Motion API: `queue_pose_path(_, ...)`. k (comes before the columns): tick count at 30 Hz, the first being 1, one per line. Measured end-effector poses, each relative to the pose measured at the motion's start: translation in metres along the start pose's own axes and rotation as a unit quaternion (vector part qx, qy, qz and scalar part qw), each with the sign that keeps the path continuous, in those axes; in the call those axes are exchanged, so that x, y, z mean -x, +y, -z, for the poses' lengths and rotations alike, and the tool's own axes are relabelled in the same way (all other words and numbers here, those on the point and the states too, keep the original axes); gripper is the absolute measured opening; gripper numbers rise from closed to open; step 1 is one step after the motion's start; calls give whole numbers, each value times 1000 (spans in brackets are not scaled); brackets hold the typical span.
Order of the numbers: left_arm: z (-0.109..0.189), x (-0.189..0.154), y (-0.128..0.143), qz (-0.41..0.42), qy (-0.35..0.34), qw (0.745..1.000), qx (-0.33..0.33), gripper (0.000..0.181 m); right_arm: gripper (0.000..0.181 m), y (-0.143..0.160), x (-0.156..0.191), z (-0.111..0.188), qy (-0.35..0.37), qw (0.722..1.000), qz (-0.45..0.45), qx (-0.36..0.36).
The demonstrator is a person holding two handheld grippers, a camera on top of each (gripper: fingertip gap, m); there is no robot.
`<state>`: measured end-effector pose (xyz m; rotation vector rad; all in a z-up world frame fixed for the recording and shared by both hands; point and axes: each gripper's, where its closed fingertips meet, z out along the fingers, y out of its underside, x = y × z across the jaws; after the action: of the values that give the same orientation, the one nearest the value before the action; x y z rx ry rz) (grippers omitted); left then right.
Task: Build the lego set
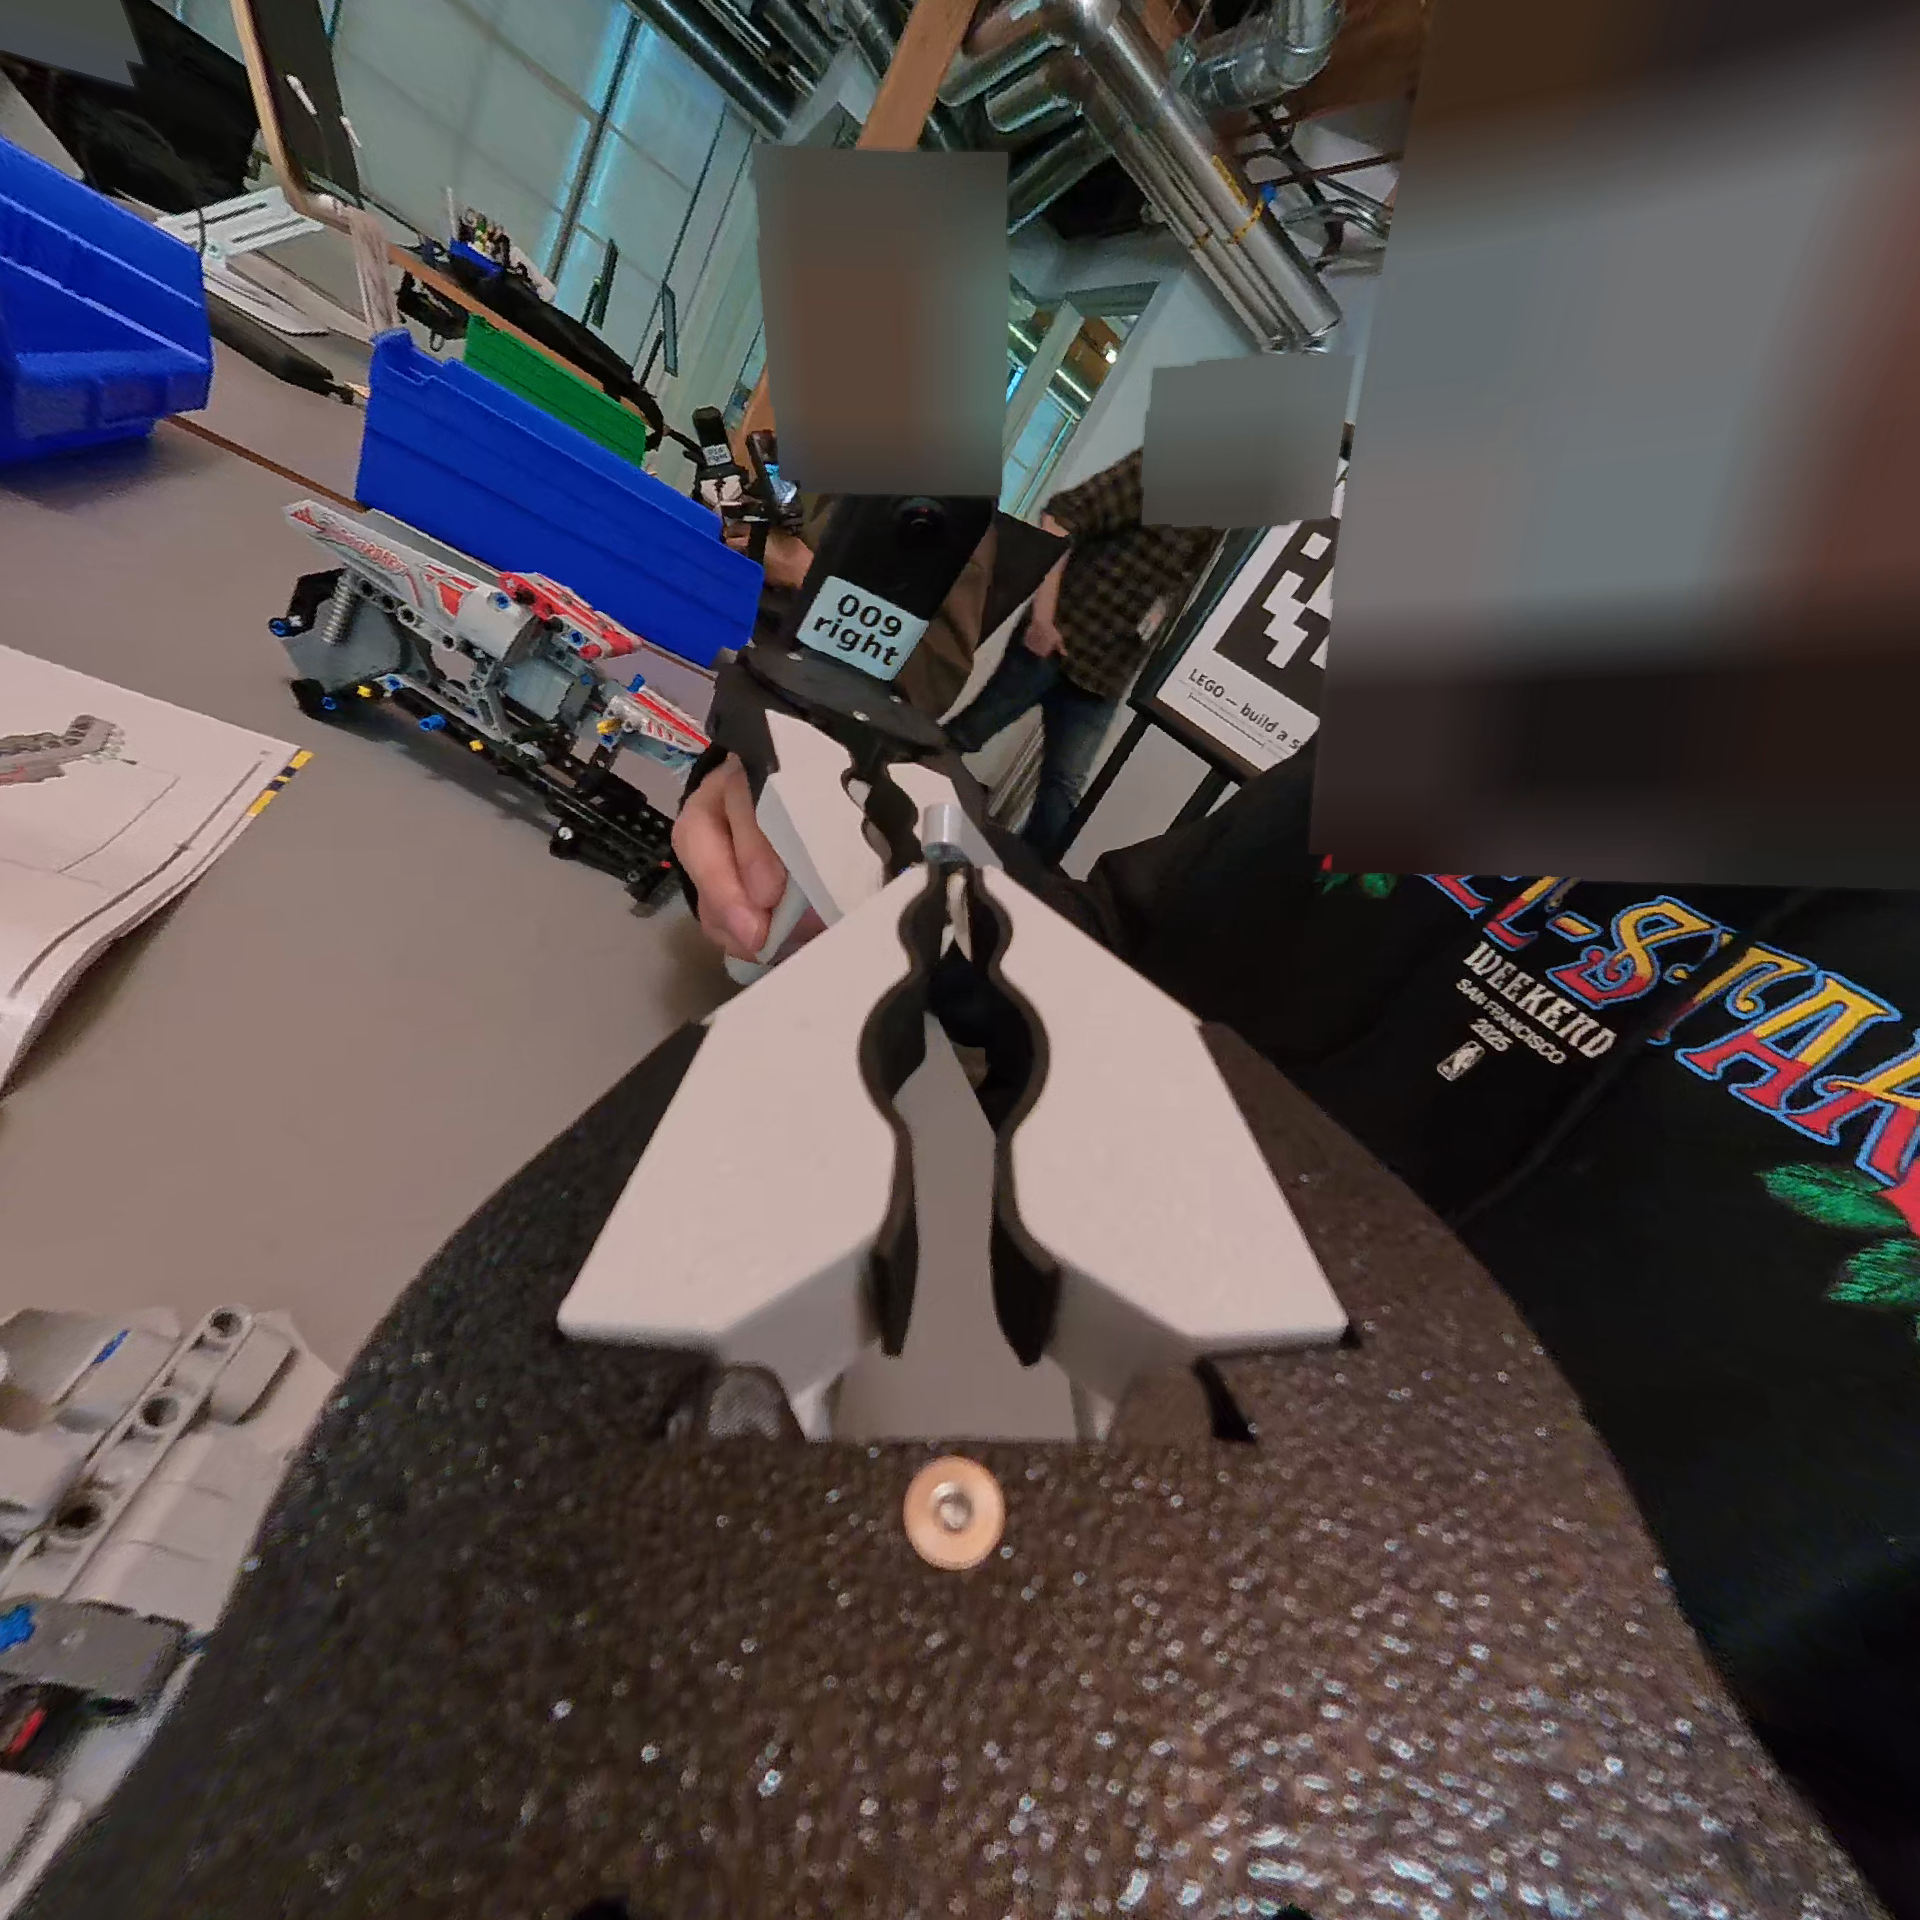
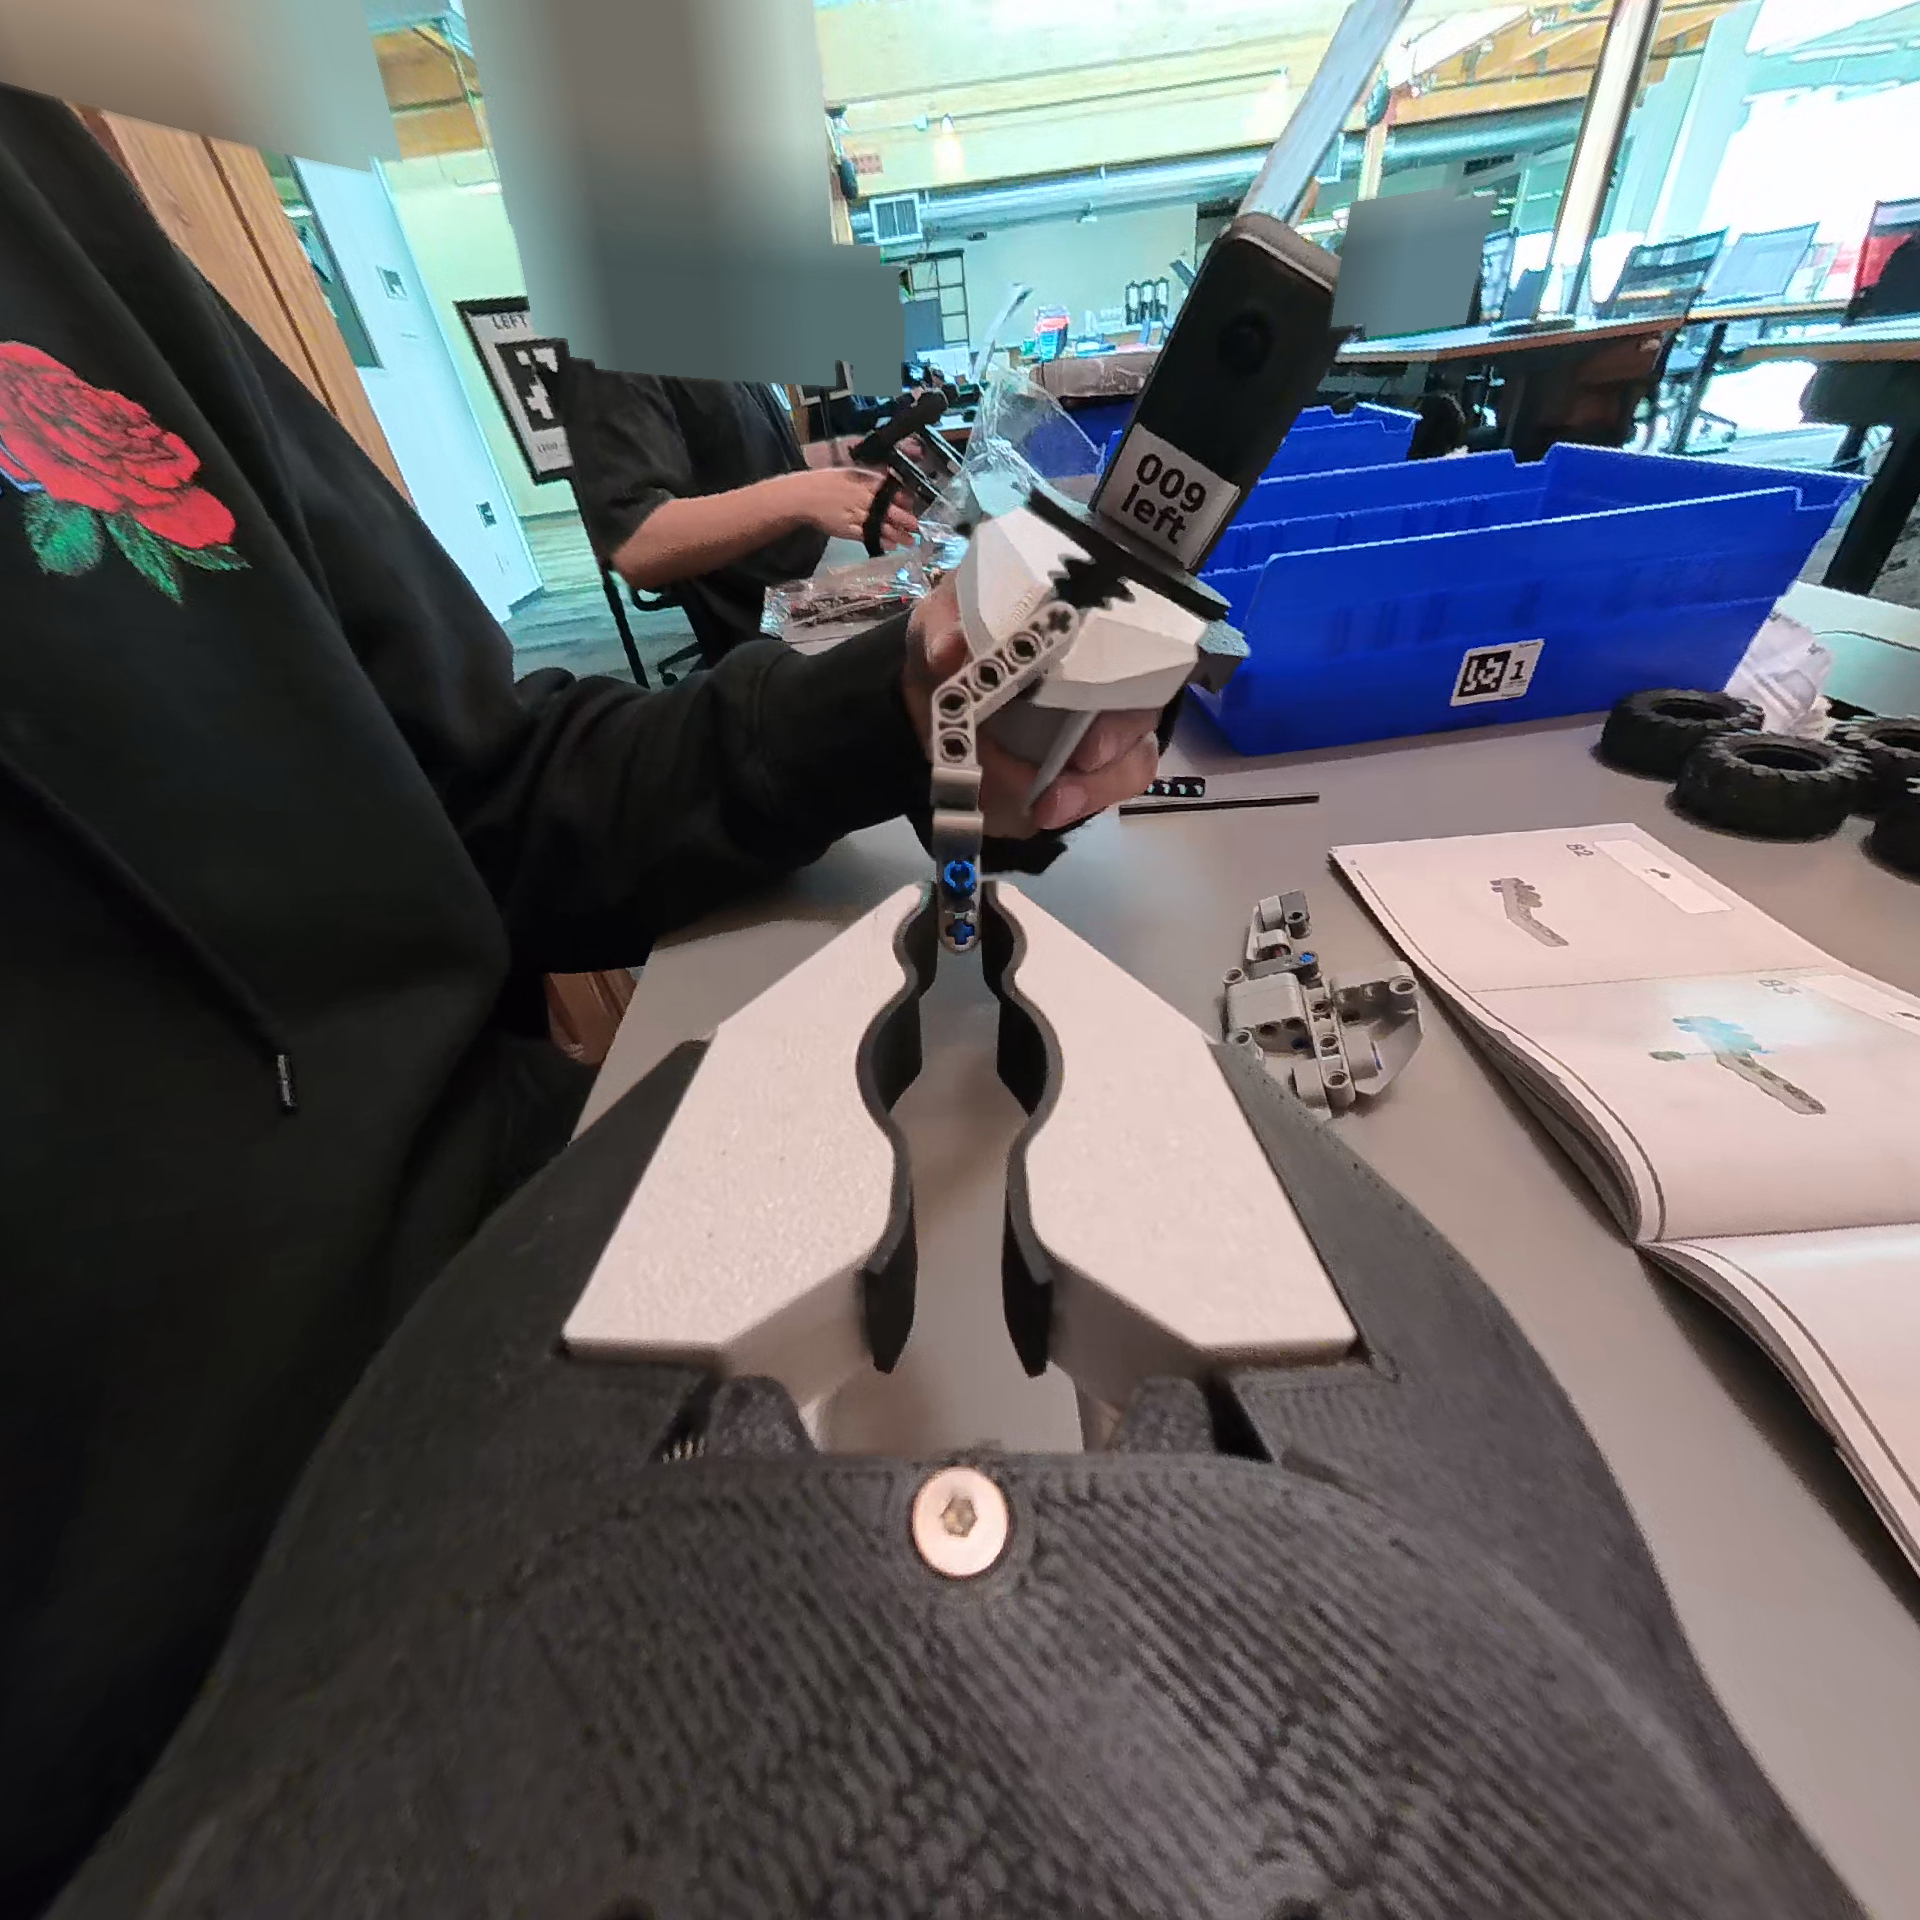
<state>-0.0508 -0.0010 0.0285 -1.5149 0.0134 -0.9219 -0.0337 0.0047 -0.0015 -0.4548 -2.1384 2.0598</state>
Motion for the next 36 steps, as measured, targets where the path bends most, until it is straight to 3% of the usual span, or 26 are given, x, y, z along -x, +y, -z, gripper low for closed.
queue_pose_path(2, 2, 2, -1, 2, -6, 1000, -4, 1, 7, 2, -4, 0, 14, 1000, 1, 9)
queue_pose_path(10, 7, 11, -3, -11, -35, 999, -8, 1, 40, -1, -23, 7, 84, 996, 5, 17)
queue_pose_path(24, 8, -1, -11, -9, 12, 999, -43, 0, 49, -17, -13, 13, 76, 997, 24, 7)
queue_pose_path(36, 12, -4, -19, 7, 32, 997, -75, 1, 40, -13, -16, 11, 84, 996, 16, 9)
